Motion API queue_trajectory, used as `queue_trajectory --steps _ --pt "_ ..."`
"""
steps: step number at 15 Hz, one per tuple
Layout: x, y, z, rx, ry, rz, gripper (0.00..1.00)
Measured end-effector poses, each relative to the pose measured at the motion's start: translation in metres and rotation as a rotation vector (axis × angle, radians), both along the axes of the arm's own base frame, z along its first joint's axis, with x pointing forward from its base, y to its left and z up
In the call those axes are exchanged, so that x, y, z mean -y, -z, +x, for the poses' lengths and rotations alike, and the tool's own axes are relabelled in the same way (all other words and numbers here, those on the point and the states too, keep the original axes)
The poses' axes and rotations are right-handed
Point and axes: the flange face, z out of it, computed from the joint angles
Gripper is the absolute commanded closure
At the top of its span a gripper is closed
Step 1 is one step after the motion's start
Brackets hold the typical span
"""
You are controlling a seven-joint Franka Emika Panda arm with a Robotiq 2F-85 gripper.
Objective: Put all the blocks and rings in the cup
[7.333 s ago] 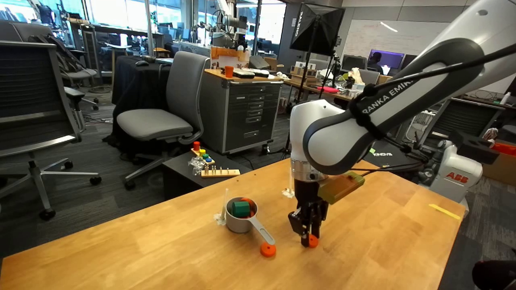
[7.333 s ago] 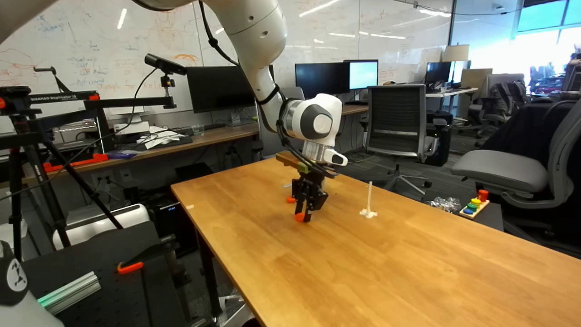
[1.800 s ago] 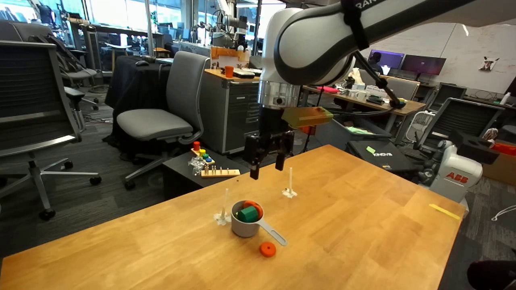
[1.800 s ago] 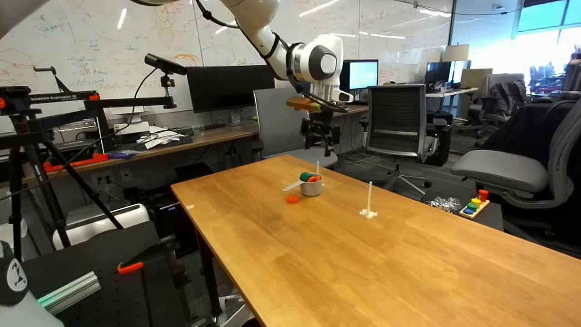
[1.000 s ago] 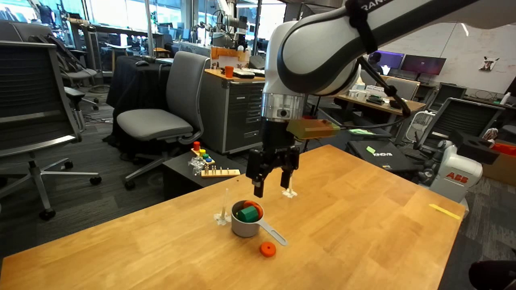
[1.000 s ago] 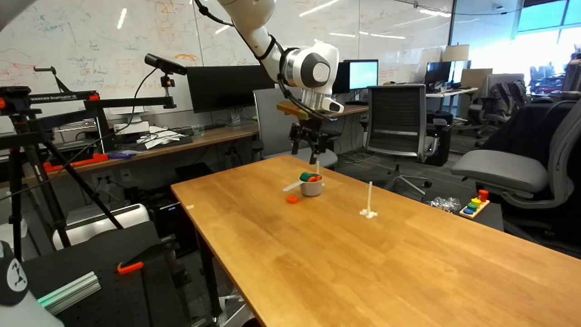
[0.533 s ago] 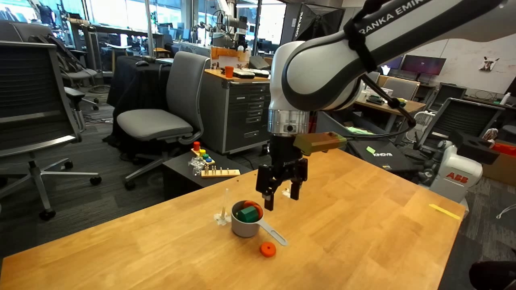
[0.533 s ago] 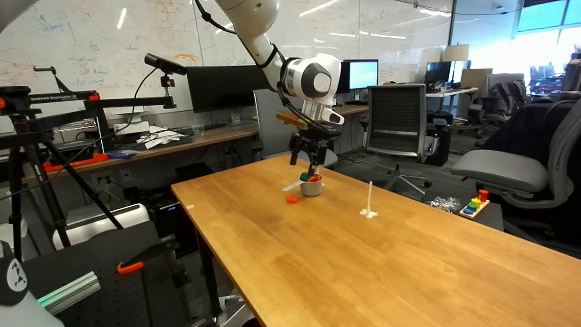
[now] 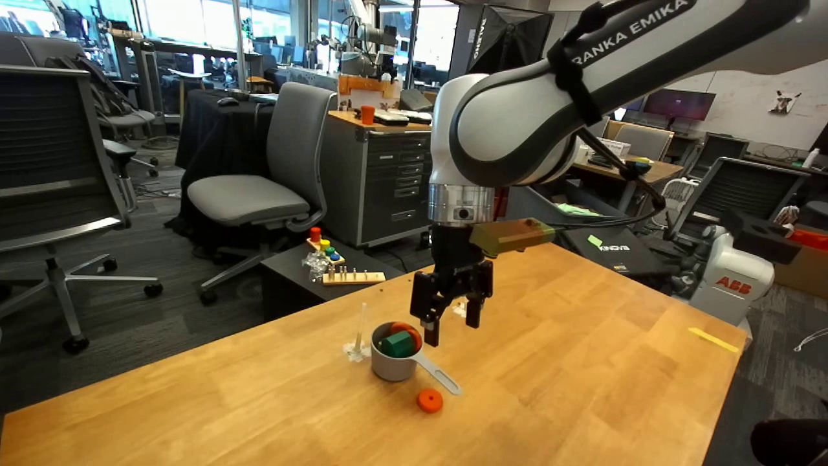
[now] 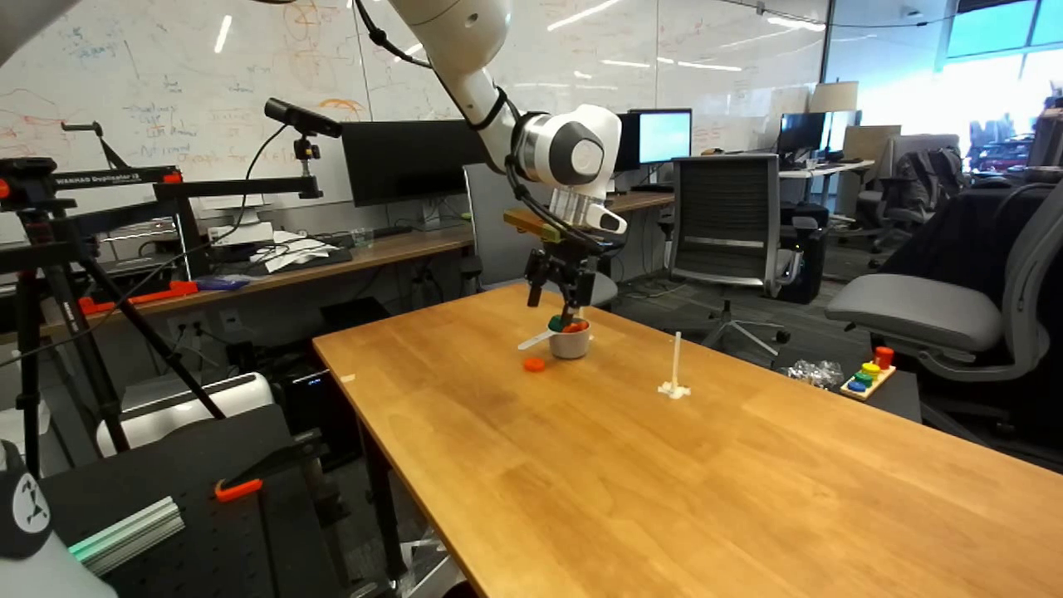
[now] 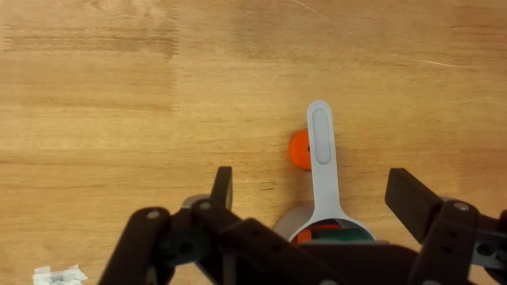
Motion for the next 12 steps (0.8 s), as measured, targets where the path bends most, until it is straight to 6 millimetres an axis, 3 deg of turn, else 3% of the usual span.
queue_trajectory --steps 7,12 --pt "-0.034 0.007 -0.009 0.019 -0.057 -0.005 0.0" --pt "-0.035 0.013 -0.01 0.018 -0.062 -0.018 0.0"
